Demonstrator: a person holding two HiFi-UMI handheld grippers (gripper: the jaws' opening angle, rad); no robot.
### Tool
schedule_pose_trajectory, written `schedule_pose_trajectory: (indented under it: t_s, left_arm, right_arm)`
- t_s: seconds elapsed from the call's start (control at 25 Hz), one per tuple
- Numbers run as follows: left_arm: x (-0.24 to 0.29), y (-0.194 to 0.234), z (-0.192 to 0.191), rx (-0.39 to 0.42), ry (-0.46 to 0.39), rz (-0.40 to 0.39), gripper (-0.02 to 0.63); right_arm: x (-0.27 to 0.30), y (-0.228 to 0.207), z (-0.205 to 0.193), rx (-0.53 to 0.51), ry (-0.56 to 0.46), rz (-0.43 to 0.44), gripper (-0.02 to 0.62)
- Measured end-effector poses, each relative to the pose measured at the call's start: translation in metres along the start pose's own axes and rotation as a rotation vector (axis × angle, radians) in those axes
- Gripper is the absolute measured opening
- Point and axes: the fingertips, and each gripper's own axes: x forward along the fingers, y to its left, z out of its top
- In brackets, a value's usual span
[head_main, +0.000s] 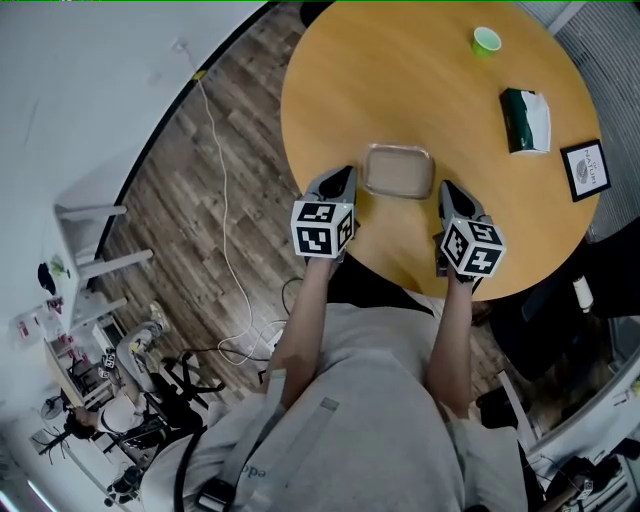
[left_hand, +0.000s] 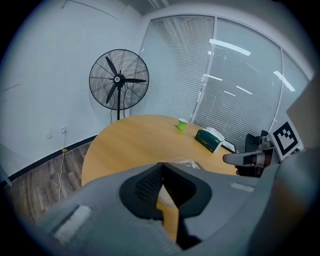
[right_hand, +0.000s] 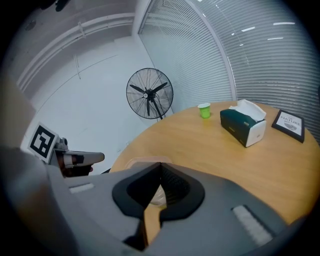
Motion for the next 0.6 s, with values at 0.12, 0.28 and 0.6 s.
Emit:
schedule_pose_trajectory:
  t_s: [0.12, 0.28, 0.6]
  left_arm:
    - [0.003, 0.002, -0.004, -0.008, 0.009, 0.001, 0.006]
    - [0.012, 0.005, -0.008, -0.015, 0.024, 0.005, 0.006]
    - [0.027, 0.007, -0.022, -0.054, 0.05, -0.003, 0.012]
  right_arm:
    - [0.004, -0.001, -0.002, -0.001, 0.011, -0.002, 0.0]
    - [0.011, -0.003, -0.003, -0.006, 0.024, -0.003, 0.0]
    - [0.023, -0.008, -0.012, -0.022, 0.061, -0.018, 0.0]
